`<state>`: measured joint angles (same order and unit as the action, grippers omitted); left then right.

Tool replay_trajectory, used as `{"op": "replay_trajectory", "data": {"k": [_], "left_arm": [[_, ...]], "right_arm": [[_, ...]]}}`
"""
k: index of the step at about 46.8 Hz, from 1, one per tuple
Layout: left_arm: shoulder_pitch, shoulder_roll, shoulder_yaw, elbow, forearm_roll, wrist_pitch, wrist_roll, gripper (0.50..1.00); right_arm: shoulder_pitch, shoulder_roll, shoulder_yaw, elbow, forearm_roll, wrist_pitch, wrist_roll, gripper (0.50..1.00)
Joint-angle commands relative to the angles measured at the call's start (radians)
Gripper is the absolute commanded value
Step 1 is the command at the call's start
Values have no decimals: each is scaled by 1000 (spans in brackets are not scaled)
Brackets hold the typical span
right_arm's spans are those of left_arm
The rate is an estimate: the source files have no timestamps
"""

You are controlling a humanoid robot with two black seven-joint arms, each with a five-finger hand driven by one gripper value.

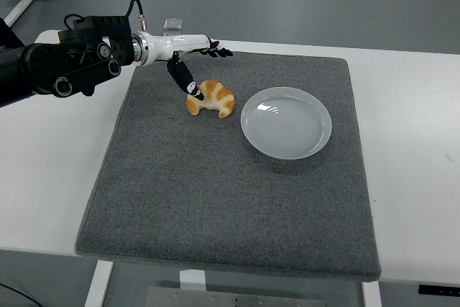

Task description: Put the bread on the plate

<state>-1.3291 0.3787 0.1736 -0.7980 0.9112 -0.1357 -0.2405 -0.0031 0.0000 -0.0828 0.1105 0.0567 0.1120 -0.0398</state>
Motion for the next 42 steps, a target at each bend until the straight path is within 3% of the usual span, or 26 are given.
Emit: {"op": "replay_trajectory", "data": {"k": [1,6,26,34,42], "left_arm": [[4,-15,12,-1,2,21,20,996],[5,-34,12,-1,2,25,43,994],[4,-38,70,7,8,41,43,981],[11,-58,70,17,35,44,43,900],[19,-75,70,23,37,54,43,900]], "right_arm": [[0,0,0,0,0,0,0,952],[0,0,0,0,0,0,0,952],[0,0,-2,0,0,0,0,952],[0,0,0,0,0,0,0,952],[0,0,0,0,0,0,0,952]]}}
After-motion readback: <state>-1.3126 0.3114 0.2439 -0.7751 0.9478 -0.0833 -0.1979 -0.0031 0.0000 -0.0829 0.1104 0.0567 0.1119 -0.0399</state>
